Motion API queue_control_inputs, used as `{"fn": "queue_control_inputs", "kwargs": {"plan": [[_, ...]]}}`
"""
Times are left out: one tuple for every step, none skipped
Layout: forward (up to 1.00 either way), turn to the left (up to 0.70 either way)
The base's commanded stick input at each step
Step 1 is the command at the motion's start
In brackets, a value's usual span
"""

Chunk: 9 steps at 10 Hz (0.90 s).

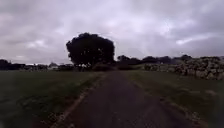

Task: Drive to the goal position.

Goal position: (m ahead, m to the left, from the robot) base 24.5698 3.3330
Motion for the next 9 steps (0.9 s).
{"fn": "queue_control_inputs", "kwargs": {"plan": [[0.5,-0.16],[0.5,-0.1],[0.5,-0.04],[0.5,0.0],[0.5,0.0],[0.5,0.0],[0.5,0.0],[0.5,0.0],[0.5,0.0]]}}
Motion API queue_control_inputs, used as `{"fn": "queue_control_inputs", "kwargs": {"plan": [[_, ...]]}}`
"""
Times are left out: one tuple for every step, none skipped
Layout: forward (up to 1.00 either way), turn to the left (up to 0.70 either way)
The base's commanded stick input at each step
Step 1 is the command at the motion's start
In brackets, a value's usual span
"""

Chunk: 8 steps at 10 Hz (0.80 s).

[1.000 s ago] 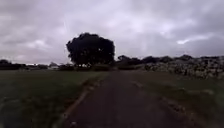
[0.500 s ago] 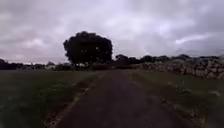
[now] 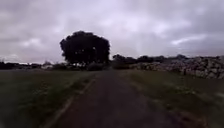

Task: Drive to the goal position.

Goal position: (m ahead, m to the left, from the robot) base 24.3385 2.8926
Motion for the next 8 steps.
{"fn": "queue_control_inputs", "kwargs": {"plan": [[0.5,0.0],[0.5,0.0],[0.5,0.0],[0.5,0.0],[0.5,0.0],[0.5,0.0],[0.5,0.0],[0.5,0.0]]}}
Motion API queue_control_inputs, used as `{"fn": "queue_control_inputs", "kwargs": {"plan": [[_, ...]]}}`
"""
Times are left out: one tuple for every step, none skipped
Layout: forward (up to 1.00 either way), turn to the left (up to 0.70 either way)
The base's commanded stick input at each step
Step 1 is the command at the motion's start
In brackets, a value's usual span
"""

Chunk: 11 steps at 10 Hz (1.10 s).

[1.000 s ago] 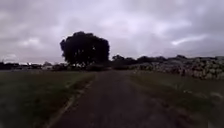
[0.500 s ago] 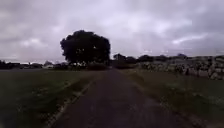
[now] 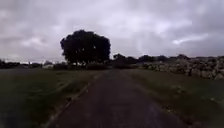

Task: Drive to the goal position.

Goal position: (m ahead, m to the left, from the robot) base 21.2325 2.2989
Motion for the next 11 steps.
{"fn": "queue_control_inputs", "kwargs": {"plan": [[0.5,0.0],[0.5,0.0],[0.5,0.0],[0.5,0.0],[0.5,0.0],[0.5,0.0],[0.5,0.0],[0.5,0.0],[0.5,0.0],[0.5,0.0],[0.5,0.0]]}}
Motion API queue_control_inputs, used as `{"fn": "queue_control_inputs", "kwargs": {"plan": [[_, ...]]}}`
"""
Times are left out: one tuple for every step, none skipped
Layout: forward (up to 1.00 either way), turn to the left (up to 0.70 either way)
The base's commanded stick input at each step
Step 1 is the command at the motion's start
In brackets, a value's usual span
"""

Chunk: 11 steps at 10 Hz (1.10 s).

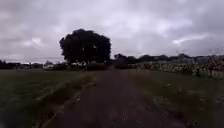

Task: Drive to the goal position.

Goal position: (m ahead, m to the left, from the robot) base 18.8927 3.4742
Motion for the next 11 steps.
{"fn": "queue_control_inputs", "kwargs": {"plan": [[0.5,0.0],[0.5,0.0],[0.5,0.0],[0.5,0.0],[0.5,0.0],[0.5,0.0],[0.5,0.0],[0.5,0.0],[0.5,0.0],[0.5,0.0],[0.5,0.0]]}}
